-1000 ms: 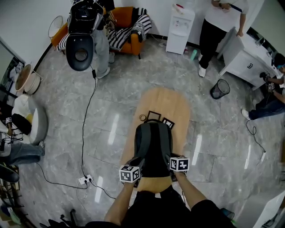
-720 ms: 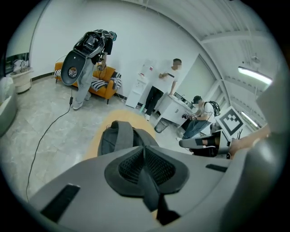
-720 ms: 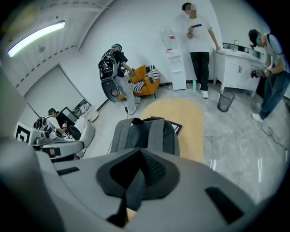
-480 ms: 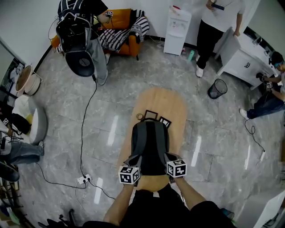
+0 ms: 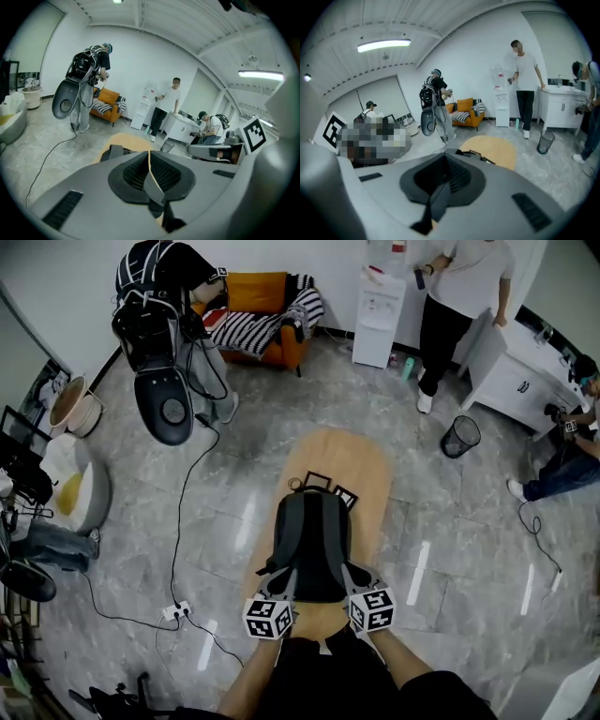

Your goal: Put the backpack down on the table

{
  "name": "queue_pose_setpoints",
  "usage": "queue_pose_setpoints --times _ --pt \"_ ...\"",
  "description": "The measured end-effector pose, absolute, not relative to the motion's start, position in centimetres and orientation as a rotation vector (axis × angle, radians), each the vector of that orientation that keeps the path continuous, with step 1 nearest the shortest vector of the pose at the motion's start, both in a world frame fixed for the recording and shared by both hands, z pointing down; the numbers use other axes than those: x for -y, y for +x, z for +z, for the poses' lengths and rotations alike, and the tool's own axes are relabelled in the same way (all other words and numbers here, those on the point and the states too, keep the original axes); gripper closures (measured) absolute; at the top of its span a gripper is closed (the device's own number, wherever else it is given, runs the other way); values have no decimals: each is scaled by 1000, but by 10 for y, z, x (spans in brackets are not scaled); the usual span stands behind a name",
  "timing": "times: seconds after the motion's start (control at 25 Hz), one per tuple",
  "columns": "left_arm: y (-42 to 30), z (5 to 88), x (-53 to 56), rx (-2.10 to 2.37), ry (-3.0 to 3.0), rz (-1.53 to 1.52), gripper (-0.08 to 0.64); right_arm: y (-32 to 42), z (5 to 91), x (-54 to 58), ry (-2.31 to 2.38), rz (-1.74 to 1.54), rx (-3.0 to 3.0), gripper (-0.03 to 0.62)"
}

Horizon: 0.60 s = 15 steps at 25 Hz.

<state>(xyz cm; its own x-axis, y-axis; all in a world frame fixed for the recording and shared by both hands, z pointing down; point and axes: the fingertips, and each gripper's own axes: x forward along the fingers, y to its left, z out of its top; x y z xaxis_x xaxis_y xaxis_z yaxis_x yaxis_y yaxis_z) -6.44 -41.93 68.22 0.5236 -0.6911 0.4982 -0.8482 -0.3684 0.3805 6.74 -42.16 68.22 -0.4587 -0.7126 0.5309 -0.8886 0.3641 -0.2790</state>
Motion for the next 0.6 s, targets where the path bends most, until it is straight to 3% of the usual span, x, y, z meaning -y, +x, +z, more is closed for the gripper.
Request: queue_pose_setpoints --times 0.28,0.6 --pt "-41 609 389 1362 2248 206 537 71 598 400 1405 564 2518 581" --pt "-20 564 369 1439 2285 104 537 65 564 370 1353 524 2627 581"
